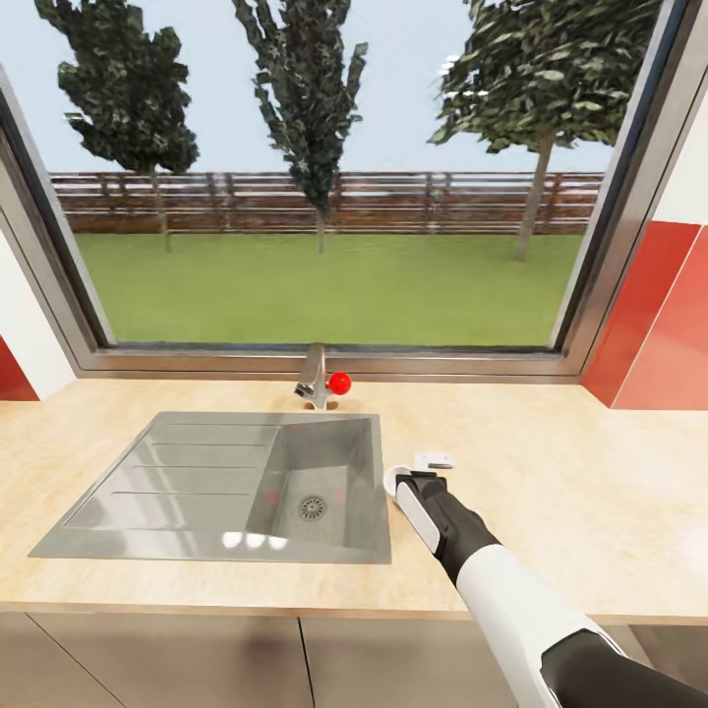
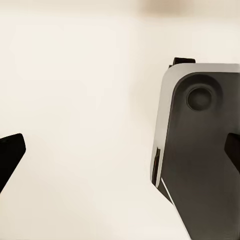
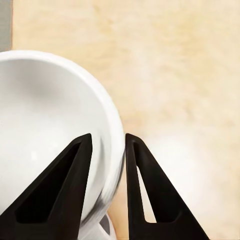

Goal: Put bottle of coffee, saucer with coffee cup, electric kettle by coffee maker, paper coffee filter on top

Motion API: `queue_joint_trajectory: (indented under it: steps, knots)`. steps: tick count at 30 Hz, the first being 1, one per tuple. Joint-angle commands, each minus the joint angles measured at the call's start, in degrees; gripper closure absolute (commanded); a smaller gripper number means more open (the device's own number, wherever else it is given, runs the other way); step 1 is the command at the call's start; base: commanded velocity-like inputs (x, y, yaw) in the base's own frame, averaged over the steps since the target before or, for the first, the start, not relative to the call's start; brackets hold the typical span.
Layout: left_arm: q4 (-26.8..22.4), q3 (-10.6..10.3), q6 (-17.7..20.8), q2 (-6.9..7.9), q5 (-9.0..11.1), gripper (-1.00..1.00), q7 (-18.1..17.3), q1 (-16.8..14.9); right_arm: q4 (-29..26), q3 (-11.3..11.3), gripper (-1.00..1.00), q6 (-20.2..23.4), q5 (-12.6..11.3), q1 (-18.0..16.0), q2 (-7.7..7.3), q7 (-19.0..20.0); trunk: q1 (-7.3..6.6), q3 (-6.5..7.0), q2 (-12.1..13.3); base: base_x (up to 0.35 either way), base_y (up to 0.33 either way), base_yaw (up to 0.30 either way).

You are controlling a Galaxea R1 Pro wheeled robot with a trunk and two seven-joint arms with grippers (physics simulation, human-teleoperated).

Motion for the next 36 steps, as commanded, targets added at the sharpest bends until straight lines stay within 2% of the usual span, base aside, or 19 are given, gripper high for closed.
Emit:
queue_joint_trajectory:
  steps: [1, 9, 20, 25, 36]
  knots:
    - [0.11, 0.38, -0.25, 0.01, -0.60, -1.00, 0.24, -0.07, -0.07, 0.14, 1.00, 0.13, -0.50, -0.06, 0.00, -0.30, 0.04, -0.13, -0.13, 0.000, 0.000, 0.000]
    - [0.11, 0.38, -0.22, 0.09, -0.65, -1.00, 0.24, 0.03, -1.89, -0.04, 1.00, 0.26, -0.34, -0.06, 0.00, -0.30, 0.04, -0.13, -0.13, 0.000, 0.000, 0.000]
    - [0.05, 0.39, -0.80, 0.04, -0.62, -1.00, 0.31, 0.11, -19.80, 0.14, 1.00, 1.58, 0.05, -0.06, 0.00, -0.54, 0.04, -0.13, -0.13, 0.000, 0.000, 0.000]
    - [-0.05, 0.46, -0.92, 0.01, -0.60, -1.00, 0.92, 0.11, -27.96, 0.14, 1.00, 9.13, 0.08, -0.06, 0.00, -0.63, 0.04, -0.13, -0.13, -0.081, 0.000, 0.000]
    - [-0.12, 0.69, -1.11, -0.08, -0.55, -1.00, 1.11, 0.10, -28.69, 0.29, 1.00, 10.42, -0.27, 0.02, 0.00, -0.64, 0.04, -0.13, -0.13, -0.331, 0.000, 0.000]
